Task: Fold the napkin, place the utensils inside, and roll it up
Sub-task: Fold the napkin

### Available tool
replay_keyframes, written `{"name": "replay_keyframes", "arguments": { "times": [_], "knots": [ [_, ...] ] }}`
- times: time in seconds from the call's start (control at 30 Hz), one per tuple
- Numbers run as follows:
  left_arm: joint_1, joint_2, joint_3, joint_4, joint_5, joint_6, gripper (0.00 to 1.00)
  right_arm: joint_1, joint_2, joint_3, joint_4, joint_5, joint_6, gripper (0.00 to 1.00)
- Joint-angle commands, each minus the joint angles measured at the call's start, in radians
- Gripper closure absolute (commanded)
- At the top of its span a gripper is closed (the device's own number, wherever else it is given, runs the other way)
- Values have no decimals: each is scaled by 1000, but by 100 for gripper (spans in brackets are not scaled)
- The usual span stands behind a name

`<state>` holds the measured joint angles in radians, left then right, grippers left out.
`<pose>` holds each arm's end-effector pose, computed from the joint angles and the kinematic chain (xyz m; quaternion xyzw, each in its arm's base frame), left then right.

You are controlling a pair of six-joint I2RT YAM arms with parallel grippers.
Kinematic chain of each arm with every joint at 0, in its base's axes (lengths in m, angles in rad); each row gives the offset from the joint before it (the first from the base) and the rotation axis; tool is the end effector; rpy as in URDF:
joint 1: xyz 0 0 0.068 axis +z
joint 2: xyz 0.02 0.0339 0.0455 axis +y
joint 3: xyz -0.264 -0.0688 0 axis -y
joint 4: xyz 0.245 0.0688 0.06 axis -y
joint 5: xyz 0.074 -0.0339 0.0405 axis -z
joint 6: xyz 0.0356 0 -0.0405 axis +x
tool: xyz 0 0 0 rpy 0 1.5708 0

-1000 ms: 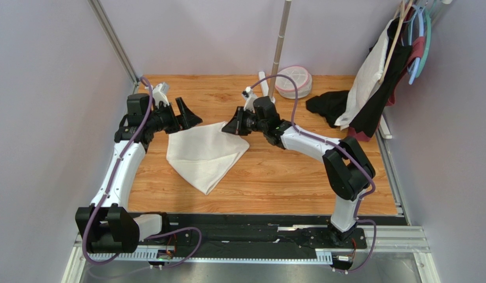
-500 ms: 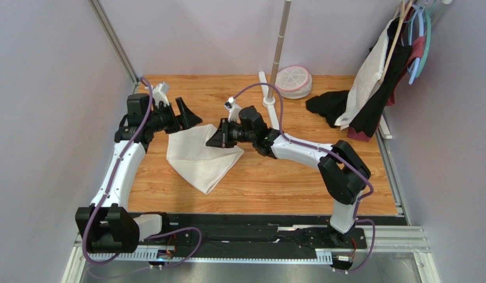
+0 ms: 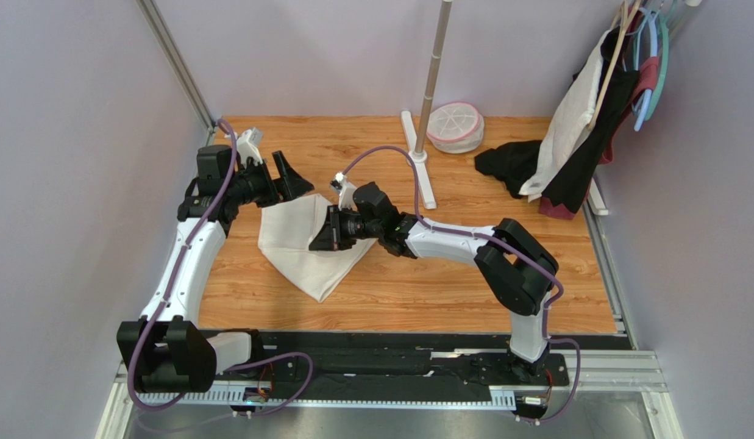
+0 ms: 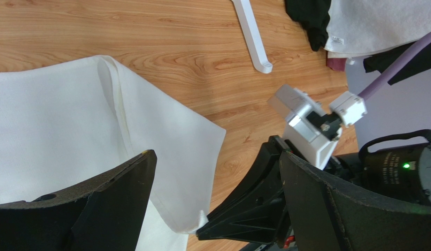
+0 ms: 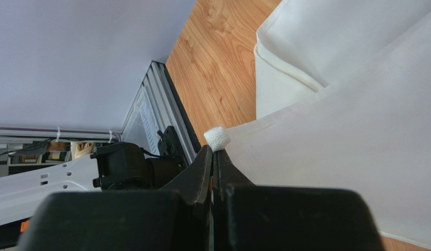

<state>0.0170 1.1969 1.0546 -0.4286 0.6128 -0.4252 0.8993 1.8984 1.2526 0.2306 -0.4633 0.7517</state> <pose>0.2617 -0.0160 0.3282 -0.0424 0.8481 -0.3519 0.3939 0.2573 0.3493 0.2212 -0.1852 0.8038 0.5211 0.2192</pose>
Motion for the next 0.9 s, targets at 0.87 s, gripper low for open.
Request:
{"name": "replay_keyframes", "arguments": {
  "times": [0.87],
  "knots": [
    [11, -7, 7, 31, 5, -10, 4, 104, 94, -107, 44, 11, -84, 100]
  ]
}}
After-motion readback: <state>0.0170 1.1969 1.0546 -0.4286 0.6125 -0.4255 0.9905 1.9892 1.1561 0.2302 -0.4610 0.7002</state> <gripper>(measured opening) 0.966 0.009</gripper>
